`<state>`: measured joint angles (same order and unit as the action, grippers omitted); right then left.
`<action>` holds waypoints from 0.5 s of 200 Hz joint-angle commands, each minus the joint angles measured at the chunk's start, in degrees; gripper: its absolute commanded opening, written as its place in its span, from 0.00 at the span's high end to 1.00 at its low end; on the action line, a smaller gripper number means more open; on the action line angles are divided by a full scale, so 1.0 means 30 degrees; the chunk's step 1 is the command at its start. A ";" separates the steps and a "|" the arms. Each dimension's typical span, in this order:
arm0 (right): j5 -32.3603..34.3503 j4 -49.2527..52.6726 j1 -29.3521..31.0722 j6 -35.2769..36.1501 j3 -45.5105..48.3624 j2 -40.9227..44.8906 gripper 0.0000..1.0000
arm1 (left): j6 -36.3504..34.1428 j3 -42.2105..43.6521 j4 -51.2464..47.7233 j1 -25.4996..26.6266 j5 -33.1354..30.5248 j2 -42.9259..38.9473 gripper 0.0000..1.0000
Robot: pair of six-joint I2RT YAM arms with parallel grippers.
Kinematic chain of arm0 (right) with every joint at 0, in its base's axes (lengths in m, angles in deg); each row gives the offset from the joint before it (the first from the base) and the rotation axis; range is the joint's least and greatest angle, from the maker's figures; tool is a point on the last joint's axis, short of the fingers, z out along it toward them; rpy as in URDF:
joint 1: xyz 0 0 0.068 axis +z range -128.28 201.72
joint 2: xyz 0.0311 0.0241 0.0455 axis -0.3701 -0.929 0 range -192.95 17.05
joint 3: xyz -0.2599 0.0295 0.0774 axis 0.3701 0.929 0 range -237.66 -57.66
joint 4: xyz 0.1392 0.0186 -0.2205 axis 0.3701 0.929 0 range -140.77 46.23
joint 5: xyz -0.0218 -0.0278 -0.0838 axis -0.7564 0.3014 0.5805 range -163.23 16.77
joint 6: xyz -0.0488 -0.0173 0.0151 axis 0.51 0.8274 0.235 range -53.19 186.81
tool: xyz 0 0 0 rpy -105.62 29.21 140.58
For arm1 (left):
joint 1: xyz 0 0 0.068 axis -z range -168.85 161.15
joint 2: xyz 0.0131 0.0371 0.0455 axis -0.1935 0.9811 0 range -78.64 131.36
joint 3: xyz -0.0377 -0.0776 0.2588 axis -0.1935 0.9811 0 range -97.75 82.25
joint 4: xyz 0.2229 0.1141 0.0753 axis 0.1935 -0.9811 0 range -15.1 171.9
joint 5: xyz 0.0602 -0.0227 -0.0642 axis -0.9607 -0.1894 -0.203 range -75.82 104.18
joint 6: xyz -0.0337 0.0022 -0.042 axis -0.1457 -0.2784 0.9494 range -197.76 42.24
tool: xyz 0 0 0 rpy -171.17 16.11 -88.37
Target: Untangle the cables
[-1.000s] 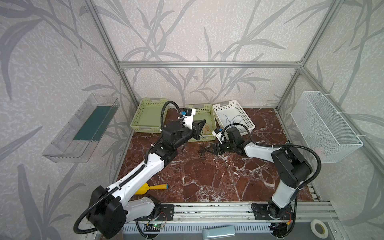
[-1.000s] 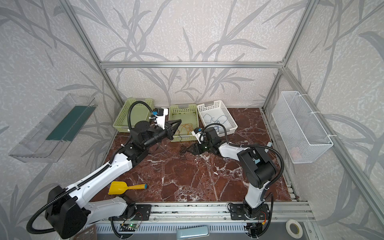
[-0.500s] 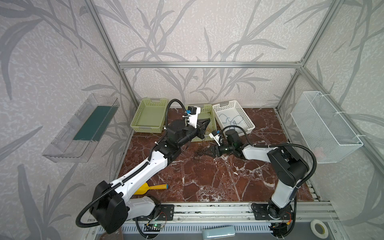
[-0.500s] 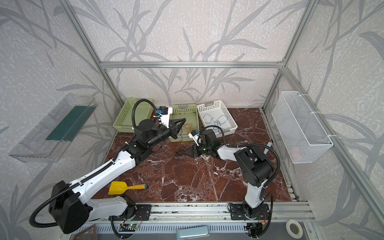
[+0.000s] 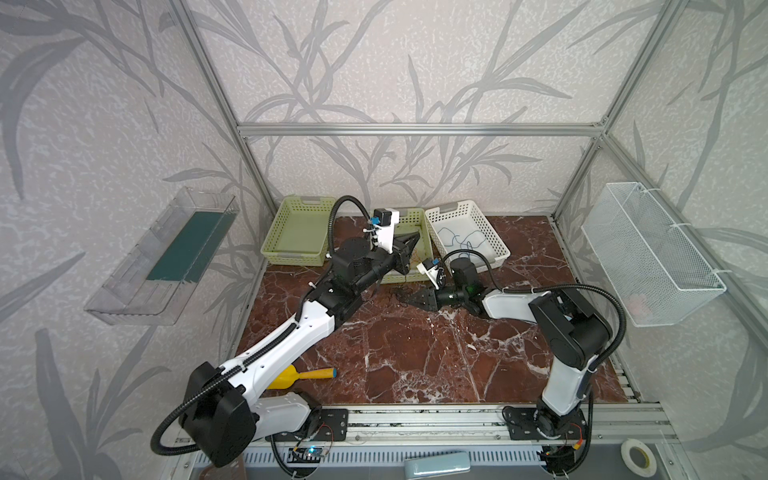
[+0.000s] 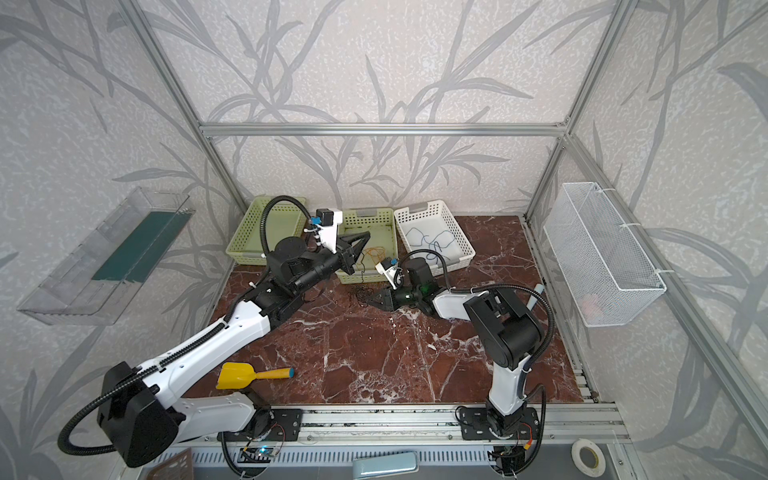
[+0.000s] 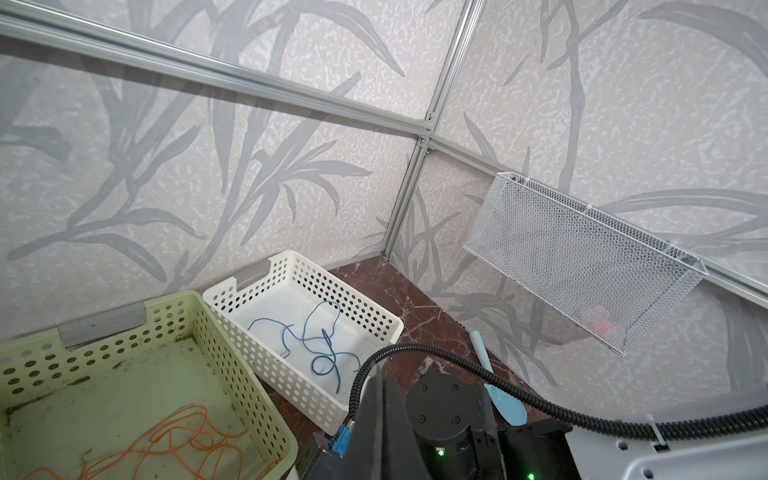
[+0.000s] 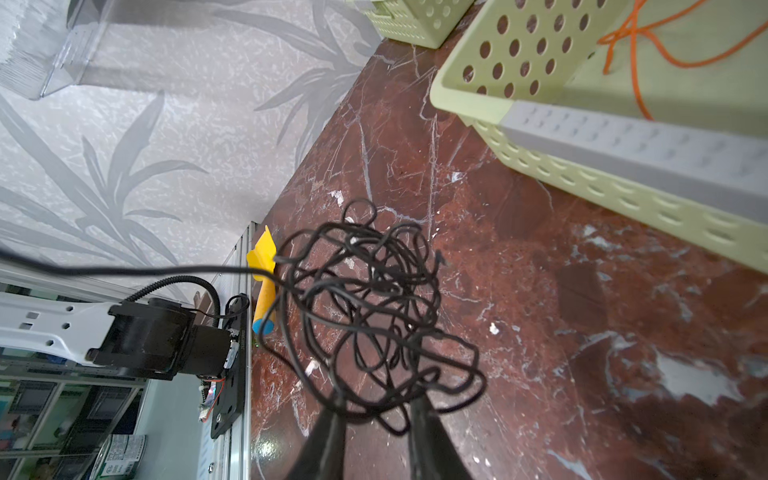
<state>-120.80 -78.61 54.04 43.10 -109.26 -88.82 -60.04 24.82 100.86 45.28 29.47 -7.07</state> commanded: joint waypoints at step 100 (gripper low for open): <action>0.3250 0.5152 -0.2332 0.1357 0.1272 0.1465 1.00 | -0.0476 -0.2029 -0.0910 -0.2338 0.0128 -0.1243 1.00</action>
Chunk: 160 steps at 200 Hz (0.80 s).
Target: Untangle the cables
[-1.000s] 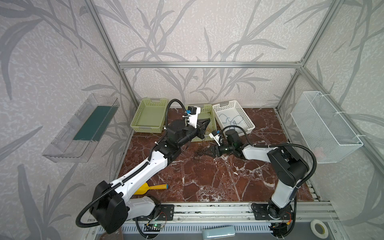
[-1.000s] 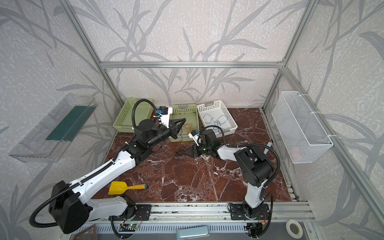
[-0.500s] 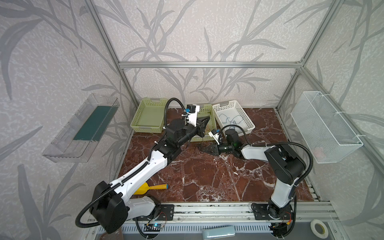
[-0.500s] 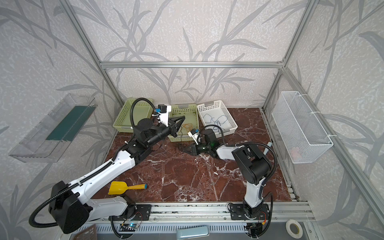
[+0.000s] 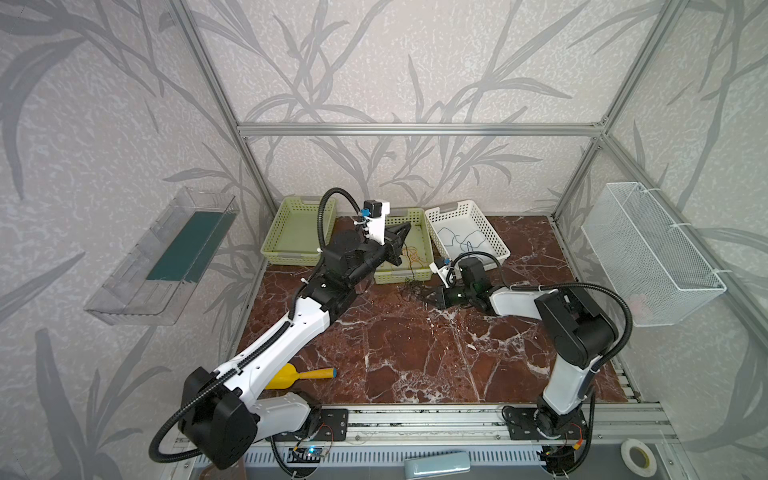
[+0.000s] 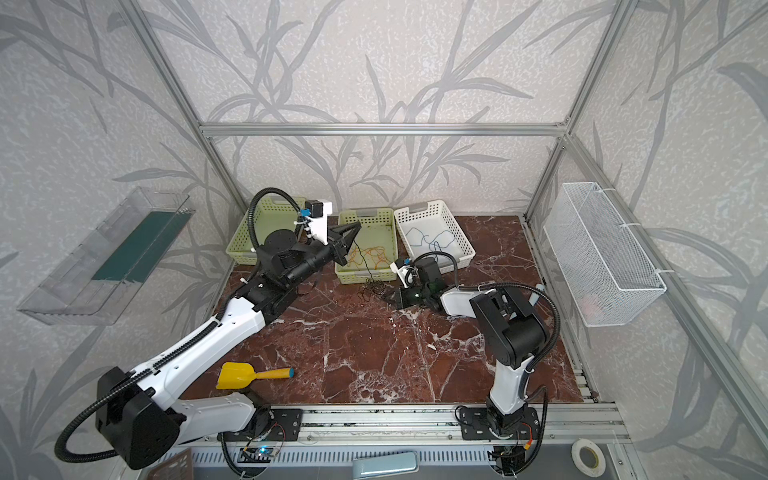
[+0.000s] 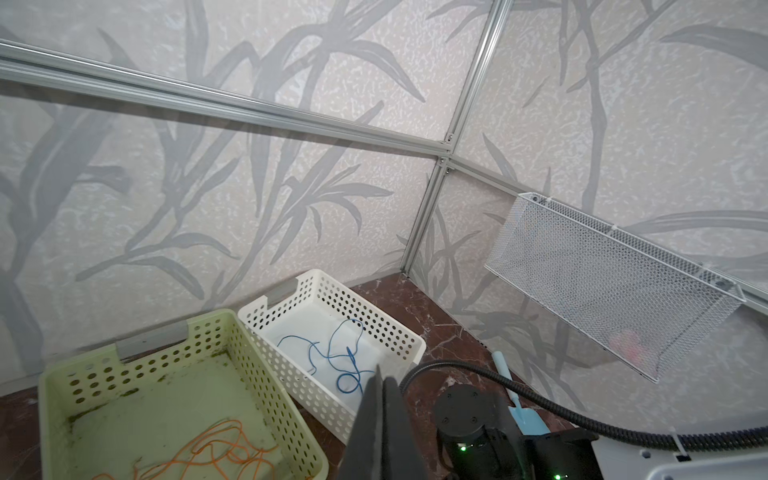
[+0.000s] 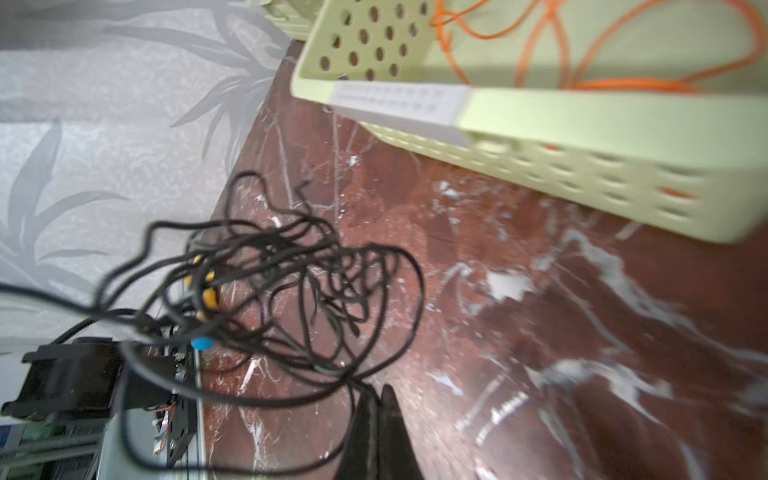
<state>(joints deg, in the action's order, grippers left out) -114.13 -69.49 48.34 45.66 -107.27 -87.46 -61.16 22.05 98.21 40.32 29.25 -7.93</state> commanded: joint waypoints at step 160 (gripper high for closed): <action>0.4938 0.9191 -0.4667 0.4748 0.0695 0.6803 1.00 | 0.3217 0.6065 0.2957 -0.3995 -0.0374 -0.3342 1.00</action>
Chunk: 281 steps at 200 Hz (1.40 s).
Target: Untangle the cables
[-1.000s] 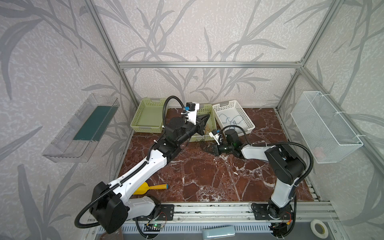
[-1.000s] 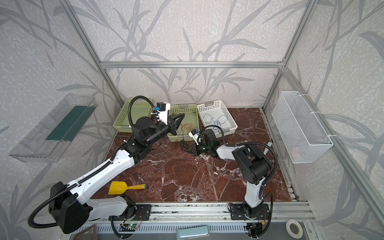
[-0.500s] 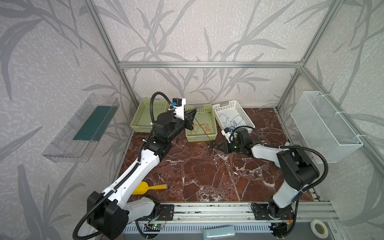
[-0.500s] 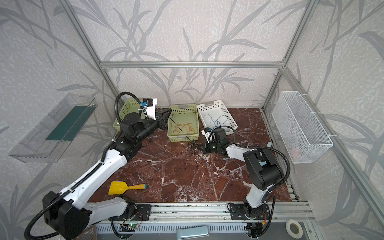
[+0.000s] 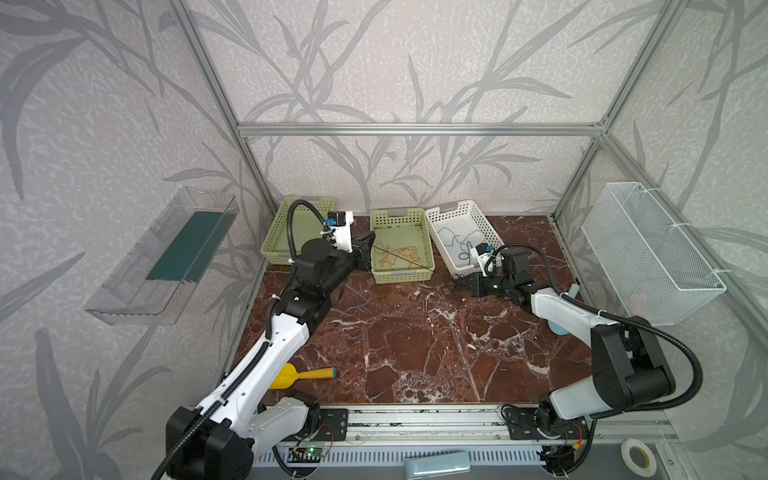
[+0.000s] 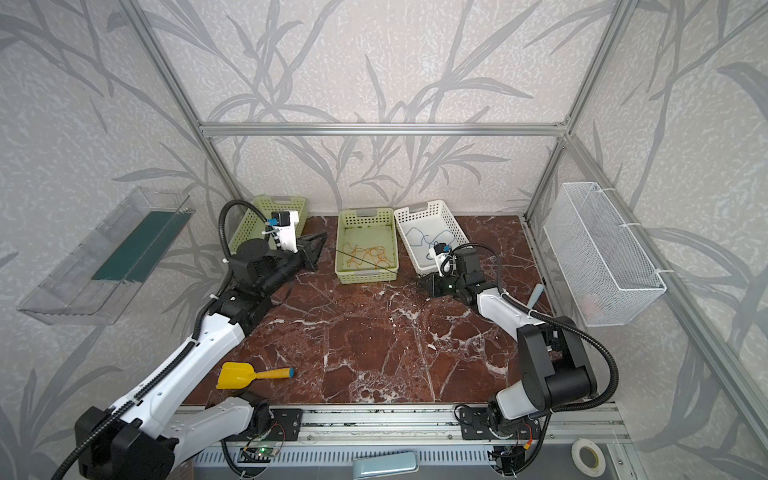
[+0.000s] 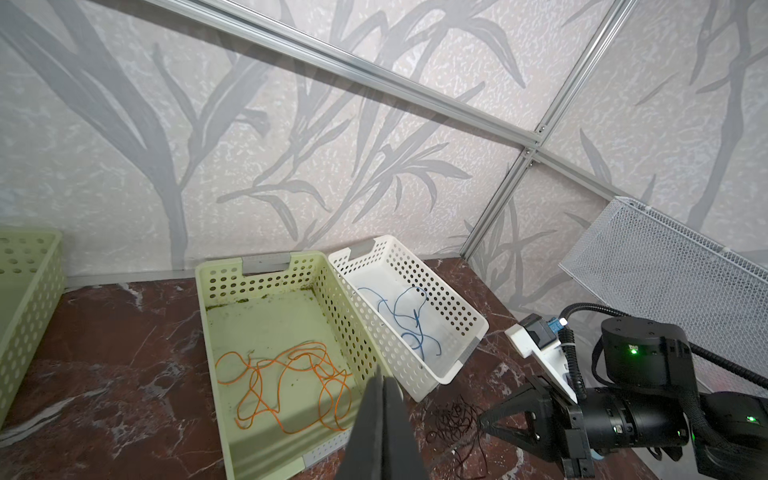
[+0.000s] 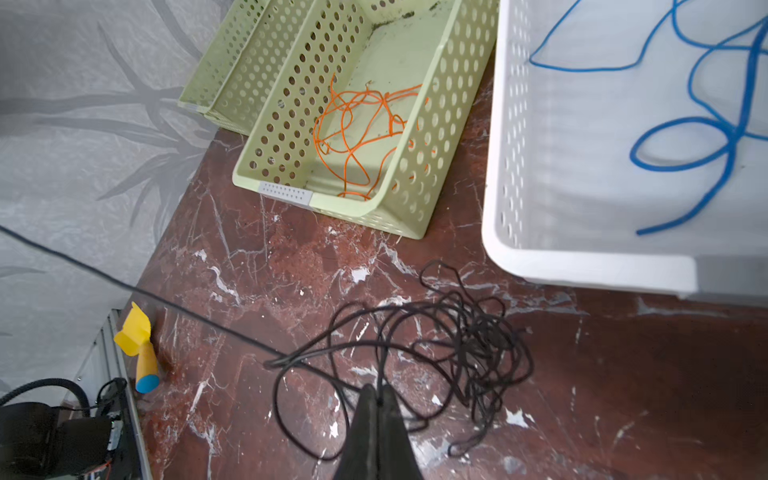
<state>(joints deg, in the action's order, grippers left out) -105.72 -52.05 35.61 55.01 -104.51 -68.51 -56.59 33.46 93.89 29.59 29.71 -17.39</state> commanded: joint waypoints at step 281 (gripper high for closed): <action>0.2218 0.3276 0.2870 0.3509 -0.0683 -0.0152 1.00 | -1.2970 -0.0475 -0.1376 0.7380 -0.0548 1.1194 0.35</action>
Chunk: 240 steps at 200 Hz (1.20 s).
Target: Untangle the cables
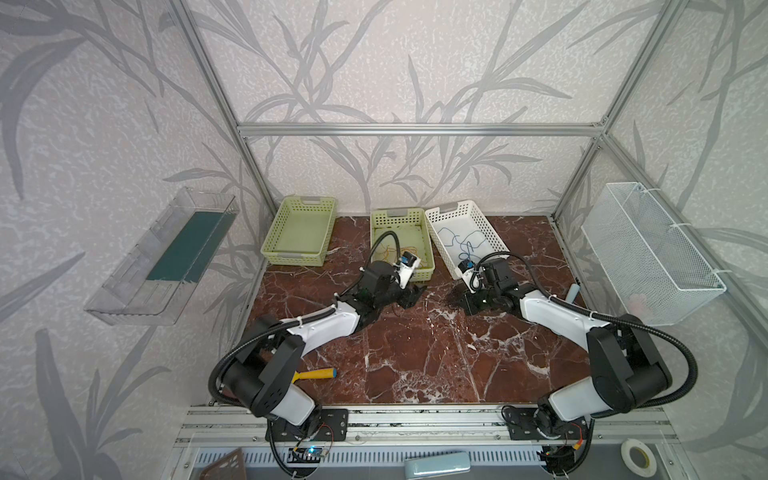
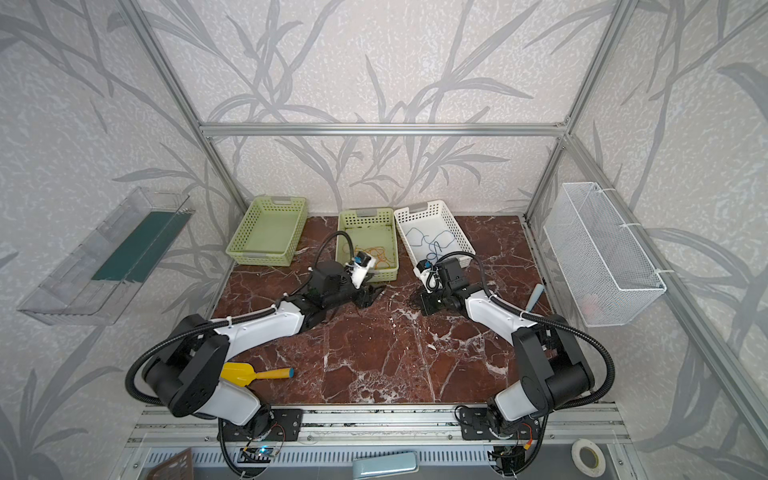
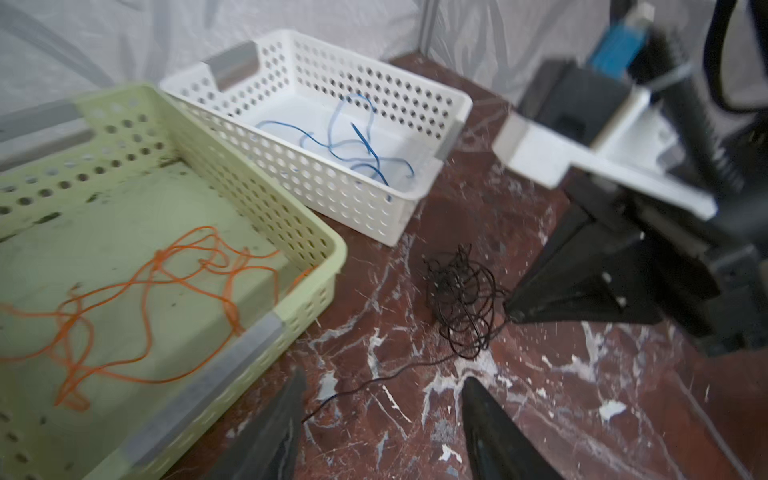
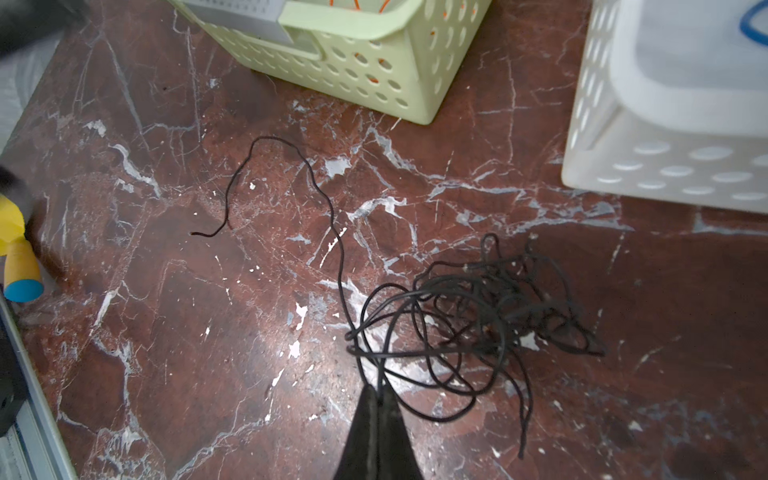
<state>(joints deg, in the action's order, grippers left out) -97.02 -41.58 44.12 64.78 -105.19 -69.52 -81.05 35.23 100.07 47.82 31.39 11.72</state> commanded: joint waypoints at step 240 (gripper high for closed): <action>-0.1423 -0.0099 0.0014 0.0018 -0.1153 -0.0402 0.96 | -0.8916 -0.3953 -0.0466 0.2044 -0.1250 0.6581 0.69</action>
<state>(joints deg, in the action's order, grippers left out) -100.56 -41.63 44.12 64.98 -107.55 -71.11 -105.53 24.50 99.81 53.17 25.84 30.59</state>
